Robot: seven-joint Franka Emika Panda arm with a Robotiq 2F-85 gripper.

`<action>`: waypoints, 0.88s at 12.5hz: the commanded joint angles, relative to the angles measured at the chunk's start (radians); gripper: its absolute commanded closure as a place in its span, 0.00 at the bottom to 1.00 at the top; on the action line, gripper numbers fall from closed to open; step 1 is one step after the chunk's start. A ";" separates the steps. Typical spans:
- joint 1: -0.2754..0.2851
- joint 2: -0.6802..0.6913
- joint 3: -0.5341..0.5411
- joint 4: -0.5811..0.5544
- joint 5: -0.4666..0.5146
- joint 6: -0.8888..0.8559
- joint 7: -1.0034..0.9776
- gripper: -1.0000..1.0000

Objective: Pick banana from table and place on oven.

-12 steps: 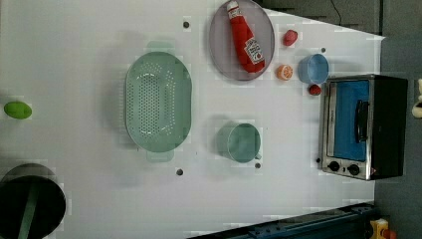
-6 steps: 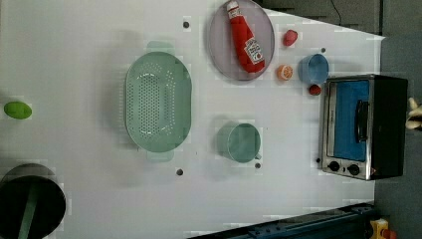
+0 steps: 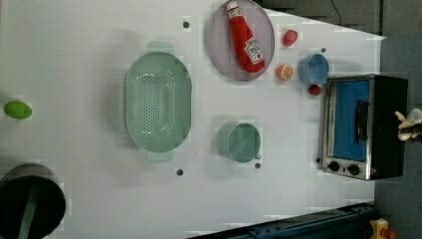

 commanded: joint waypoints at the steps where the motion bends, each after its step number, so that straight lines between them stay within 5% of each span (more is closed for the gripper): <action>1: 0.002 -0.045 0.017 0.046 -0.001 -0.001 -0.141 0.52; 6: 0.005 -0.043 0.035 0.045 -0.001 -0.040 -0.140 0.00; 11: 0.045 -0.101 0.185 0.095 0.018 -0.131 -0.110 0.00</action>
